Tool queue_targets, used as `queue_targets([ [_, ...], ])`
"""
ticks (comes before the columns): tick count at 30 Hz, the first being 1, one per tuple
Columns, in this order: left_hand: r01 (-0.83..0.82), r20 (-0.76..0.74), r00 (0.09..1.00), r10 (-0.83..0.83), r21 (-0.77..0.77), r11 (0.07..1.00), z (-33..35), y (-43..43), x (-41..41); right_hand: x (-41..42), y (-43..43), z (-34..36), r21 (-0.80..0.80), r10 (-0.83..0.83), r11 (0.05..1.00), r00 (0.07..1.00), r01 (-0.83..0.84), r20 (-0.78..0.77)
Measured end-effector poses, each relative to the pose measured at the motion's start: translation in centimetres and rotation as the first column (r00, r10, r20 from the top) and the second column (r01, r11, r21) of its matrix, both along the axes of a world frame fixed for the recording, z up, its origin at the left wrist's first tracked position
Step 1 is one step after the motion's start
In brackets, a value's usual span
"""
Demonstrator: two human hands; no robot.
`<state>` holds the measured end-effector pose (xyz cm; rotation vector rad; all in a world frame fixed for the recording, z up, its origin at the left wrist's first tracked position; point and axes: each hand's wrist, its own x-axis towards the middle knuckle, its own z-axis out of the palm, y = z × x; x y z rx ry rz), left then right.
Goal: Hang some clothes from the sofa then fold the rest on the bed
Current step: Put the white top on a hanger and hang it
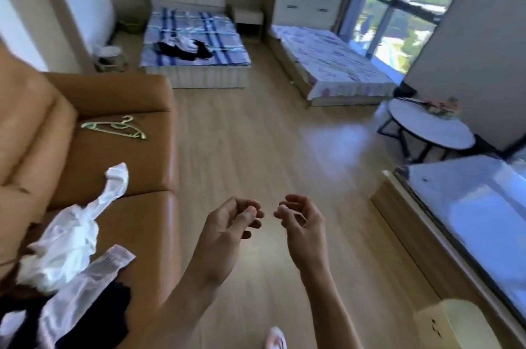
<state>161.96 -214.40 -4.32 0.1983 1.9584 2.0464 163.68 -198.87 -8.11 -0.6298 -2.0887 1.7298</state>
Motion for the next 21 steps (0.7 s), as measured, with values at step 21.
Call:
queue_targets([
  [21,-0.925,0.165,0.353,0.921,-0.087,0.37,-6.5,-13.7,-26.2,-42.0,-20.9,-4.0,-0.03,0.917,0.375,0.366,-0.927,0.157],
])
